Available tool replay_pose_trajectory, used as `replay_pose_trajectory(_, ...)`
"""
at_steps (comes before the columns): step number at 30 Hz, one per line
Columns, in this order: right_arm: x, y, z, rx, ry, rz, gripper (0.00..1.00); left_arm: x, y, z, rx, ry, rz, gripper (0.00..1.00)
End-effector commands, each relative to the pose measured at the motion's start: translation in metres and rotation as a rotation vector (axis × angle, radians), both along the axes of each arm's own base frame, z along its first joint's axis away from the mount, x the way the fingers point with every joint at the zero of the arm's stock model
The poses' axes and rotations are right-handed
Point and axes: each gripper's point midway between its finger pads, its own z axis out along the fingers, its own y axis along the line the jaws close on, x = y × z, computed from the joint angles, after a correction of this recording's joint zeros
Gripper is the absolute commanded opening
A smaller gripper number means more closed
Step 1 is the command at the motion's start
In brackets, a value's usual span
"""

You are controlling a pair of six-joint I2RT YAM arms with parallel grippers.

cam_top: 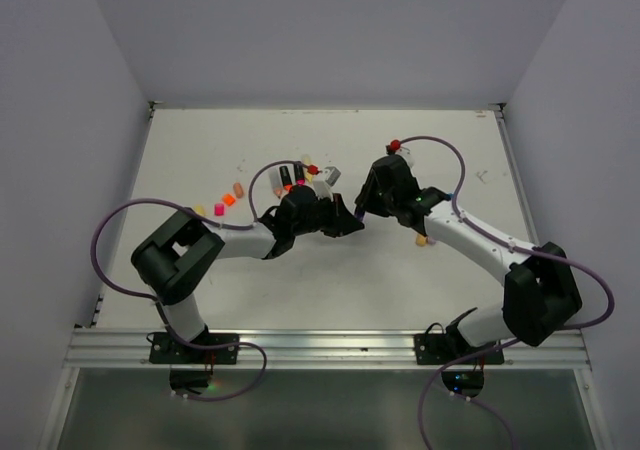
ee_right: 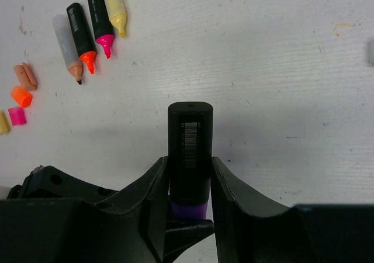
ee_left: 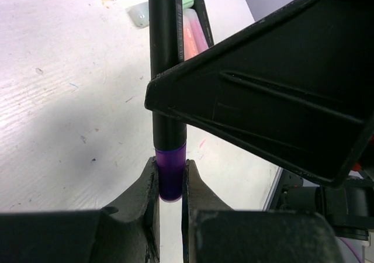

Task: Open the pen caps

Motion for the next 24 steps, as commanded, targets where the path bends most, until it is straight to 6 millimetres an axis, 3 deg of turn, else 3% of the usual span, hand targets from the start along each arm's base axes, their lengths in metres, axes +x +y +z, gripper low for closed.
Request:
replay_pose_trajectory(1,0.012,0.026,0.021,0.077,-0.048,0.058,0.37,0.000,-0.007,0.039,-0.056,-0.116,-0.026,0.00)
replay_pose_trajectory(4,0.015,0.029,0.016,0.071,-0.042,0.058,0.42,-0.001,-0.008,0.042,-0.063,-0.119,-0.032,0.00)
replay_pose_trajectory(9,0.019,0.033,0.009,0.059,-0.030,0.066,0.41,-0.001,-0.007,0.049,-0.074,-0.129,-0.031,0.00)
replay_pose_trajectory(10,0.020,0.033,0.009,0.059,-0.036,0.063,0.35,-0.002,-0.007,0.051,-0.076,-0.133,-0.035,0.00)
replay_pose_trajectory(11,0.021,0.031,0.006,0.051,-0.036,0.055,0.00,-0.002,-0.006,0.051,-0.075,-0.135,-0.032,0.00)
replay_pose_trajectory(15,0.036,0.027,0.011,0.023,-0.072,0.009,0.00,-0.007,-0.001,0.047,-0.066,-0.130,-0.033,0.00)
replay_pose_trajectory(19,0.076,0.004,0.031,-0.004,-0.131,-0.072,0.00,-0.016,0.016,0.025,-0.016,-0.111,-0.001,0.00)
replay_pose_trajectory(20,0.091,0.002,0.049,0.019,-0.167,-0.082,0.00,-0.017,0.020,0.027,-0.017,-0.116,0.009,0.00)
replay_pose_trajectory(21,0.108,-0.014,0.049,0.020,-0.171,-0.123,0.00,-0.020,0.026,0.019,-0.002,-0.105,0.019,0.00)
replay_pose_trajectory(22,0.119,-0.020,0.055,0.021,-0.186,-0.142,0.00,-0.021,0.028,0.020,-0.001,-0.107,0.025,0.00)
replay_pose_trajectory(23,0.134,-0.024,0.075,0.046,-0.222,-0.155,0.00,-0.023,0.031,0.022,0.000,-0.109,0.026,0.00)
replay_pose_trajectory(24,0.145,-0.033,0.076,0.054,-0.218,-0.170,0.00,-0.024,0.035,0.020,0.007,-0.111,0.035,0.00)
